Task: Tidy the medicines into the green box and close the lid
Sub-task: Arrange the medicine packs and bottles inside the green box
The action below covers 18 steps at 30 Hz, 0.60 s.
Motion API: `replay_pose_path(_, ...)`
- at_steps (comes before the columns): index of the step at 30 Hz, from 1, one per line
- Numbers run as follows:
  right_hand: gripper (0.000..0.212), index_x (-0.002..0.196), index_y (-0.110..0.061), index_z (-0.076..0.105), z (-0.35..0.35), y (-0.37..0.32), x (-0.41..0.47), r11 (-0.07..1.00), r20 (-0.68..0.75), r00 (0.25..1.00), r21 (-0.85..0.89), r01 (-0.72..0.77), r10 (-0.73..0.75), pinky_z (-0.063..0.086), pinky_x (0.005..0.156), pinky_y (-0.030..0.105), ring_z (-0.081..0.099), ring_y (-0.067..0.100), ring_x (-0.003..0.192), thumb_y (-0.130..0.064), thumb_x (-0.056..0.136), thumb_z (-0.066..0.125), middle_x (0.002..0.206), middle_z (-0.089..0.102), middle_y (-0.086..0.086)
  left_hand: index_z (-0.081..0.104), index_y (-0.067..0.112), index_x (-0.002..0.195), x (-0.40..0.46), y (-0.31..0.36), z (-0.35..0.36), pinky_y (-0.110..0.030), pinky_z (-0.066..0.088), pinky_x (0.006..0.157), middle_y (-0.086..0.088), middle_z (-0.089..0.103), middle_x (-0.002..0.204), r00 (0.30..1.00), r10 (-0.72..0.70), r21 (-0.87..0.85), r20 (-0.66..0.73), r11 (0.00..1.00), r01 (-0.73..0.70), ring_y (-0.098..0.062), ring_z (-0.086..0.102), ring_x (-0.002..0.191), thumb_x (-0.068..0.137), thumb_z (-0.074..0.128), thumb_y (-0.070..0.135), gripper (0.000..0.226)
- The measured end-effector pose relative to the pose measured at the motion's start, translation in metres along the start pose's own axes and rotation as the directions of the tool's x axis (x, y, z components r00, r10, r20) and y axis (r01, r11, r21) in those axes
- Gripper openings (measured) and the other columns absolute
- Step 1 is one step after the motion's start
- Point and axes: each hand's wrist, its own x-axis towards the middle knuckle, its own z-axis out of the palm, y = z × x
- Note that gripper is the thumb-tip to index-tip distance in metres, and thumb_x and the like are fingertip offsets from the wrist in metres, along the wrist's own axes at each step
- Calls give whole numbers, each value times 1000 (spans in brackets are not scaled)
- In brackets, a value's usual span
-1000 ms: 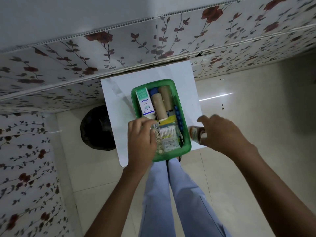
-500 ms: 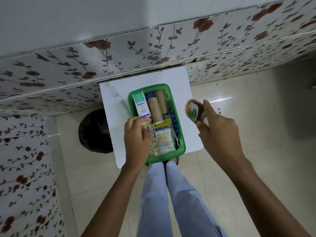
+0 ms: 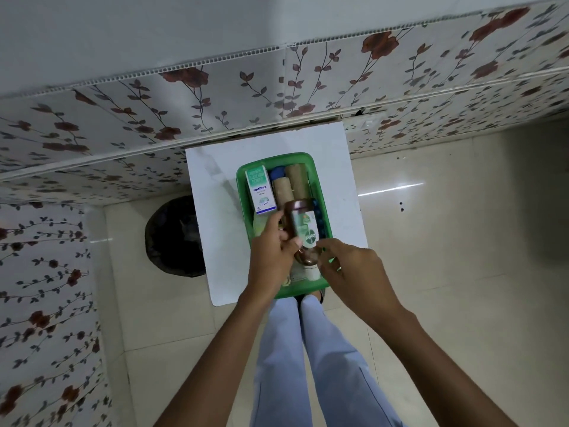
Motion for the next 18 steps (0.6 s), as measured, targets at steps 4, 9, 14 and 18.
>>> replay_pose_path(4,28,109,-17,63,-5,5,4,995,-58,995,57,84,-81,54,63,38,66,26,69,-11,83,54,82,73,4,48,6,126,5,-5,12,-40,51,76,-15,70,87,990,137,311,-12,942,-127,-32,65,84,82,58,3,45)
replay_pose_path(9,31,111,-13,62,-8,9,17,999,-180,983,-13,38,-40,52,74,36,61,31,89,-10,81,62,98,69,11,55,6,117,-1,1,1,-44,49,77,-18,62,103,959,260,418,-112,888,-192,-36,58,97,84,57,7,33)
replay_pose_path(14,82,143,-13,23,10,14,45,990,-66,988,8,-138,138,39,99,45,39,36,123,-34,79,68,140,40,17,46,0,128,4,-9,-21,-39,38,95,-25,46,124,894,212,397,-395,917,-42,-38,41,116,85,54,3,44)
replay_pose_path(18,89,144,-13,19,30,16,60,969,24,976,121,-217,216,44,87,39,47,34,117,-37,76,71,131,46,17,37,3,137,10,-19,-33,-41,42,91,-24,57,121,935,5,218,-355,973,78,-38,54,112,91,38,1,45)
